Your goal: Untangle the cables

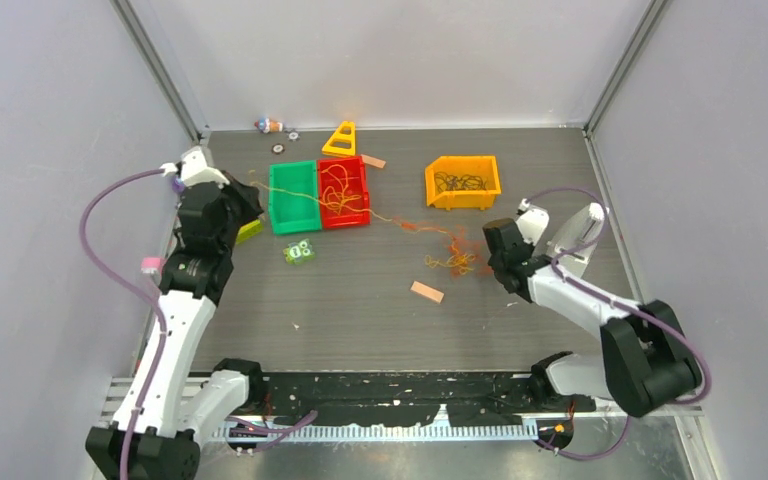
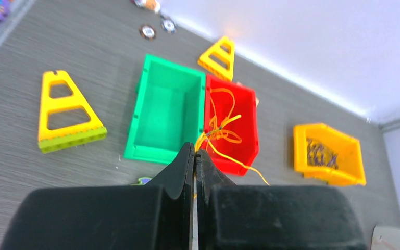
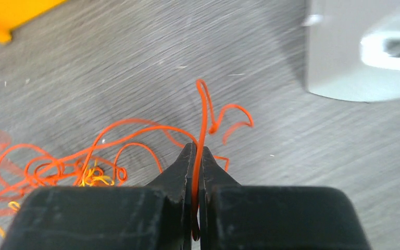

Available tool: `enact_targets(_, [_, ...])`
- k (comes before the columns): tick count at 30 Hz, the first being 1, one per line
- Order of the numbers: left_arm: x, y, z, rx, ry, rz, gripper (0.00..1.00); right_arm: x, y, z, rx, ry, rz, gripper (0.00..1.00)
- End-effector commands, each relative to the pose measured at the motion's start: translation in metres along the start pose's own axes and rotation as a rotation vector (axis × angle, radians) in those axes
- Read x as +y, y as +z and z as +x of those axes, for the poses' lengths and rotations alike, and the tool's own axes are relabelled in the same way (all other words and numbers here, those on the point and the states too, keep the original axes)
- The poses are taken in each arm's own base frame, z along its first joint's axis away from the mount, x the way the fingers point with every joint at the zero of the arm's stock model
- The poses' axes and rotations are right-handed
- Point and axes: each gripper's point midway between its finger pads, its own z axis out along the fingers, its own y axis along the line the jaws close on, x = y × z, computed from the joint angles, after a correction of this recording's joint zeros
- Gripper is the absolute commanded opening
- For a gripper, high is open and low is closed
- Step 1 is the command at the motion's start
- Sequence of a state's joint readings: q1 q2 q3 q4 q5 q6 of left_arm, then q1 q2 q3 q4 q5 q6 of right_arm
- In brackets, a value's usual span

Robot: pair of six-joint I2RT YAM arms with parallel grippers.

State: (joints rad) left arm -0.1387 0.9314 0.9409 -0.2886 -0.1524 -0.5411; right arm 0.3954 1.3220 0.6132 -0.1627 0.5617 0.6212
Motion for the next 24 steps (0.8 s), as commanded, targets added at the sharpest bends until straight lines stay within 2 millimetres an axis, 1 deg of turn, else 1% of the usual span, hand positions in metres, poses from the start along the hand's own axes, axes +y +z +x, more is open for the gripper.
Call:
enact_targets(1, [0.015,-0.024,-0.053,-0.185,-0.126,-0.077,0.00,-0.044,-0.014,-0.028,-0.177,0.196,0.148,0.05])
enact_targets(3, [0.028,-0.028,-0.055,-0.213,-0.179,-0.125,0.00,-0.060,-0.020,-0.031,-0.218,0.262,0.179,0.05])
enact_targets(5, [0.036,-0.029,-0.056,-0.236,-0.217,-0.141,0.00,-0.072,-0.025,-0.033,-0.253,0.312,0.188,0.05])
enact_targets(7, [0.041,-0.029,-0.055,-0.239,-0.235,-0.157,0.00,-0.077,-0.028,-0.035,-0.274,0.336,0.182,0.05])
enact_targets(10, [0.042,-0.026,-0.054,-0.234,-0.251,-0.157,0.00,-0.082,-0.032,-0.036,-0.289,0.351,0.185,0.05])
enact_targets(11, [0.038,-0.024,-0.054,-0.232,-0.246,-0.137,0.00,-0.081,-0.032,-0.035,-0.282,0.348,0.177,0.05])
enact_targets(12, [0.030,-0.020,-0.055,-0.220,-0.226,-0.094,0.00,-0.078,-0.032,-0.038,-0.287,0.333,0.158,0.05])
enact_targets(15, [0.004,-0.009,-0.053,-0.128,-0.170,0.014,0.00,-0.058,-0.030,-0.037,-0.257,0.279,0.059,0.06])
enact_targets(17, [-0.002,-0.007,-0.052,-0.094,-0.157,0.031,0.00,-0.052,-0.030,-0.039,-0.254,0.264,0.030,0.10])
enact_targets(18, [-0.008,-0.007,-0.054,-0.100,-0.148,0.066,0.00,-0.049,-0.029,-0.041,-0.255,0.244,0.013,0.24])
enact_targets(19, [-0.017,-0.008,-0.057,-0.103,-0.143,0.107,0.00,-0.037,-0.029,-0.041,-0.239,0.198,-0.049,0.37])
enact_targets(20, [-0.026,-0.010,-0.056,-0.086,-0.133,0.148,0.00,-0.029,-0.029,-0.041,-0.232,0.173,-0.091,0.72])
enact_targets(21, [-0.033,-0.011,-0.055,-0.073,-0.115,0.176,0.00,-0.011,-0.031,-0.041,-0.220,0.124,-0.186,0.84])
enact_targets(22, [-0.038,-0.011,-0.053,-0.059,-0.096,0.195,0.00,0.005,-0.034,-0.034,-0.193,0.089,-0.278,0.99])
enact_targets(23, [-0.042,-0.013,-0.052,-0.051,-0.084,0.206,0.00,0.014,-0.036,-0.037,-0.217,0.055,-0.333,0.98])
enact_targets(24, [-0.044,-0.014,-0.052,-0.046,-0.074,0.212,0.00,0.027,-0.041,-0.032,-0.207,0.023,-0.407,0.96])
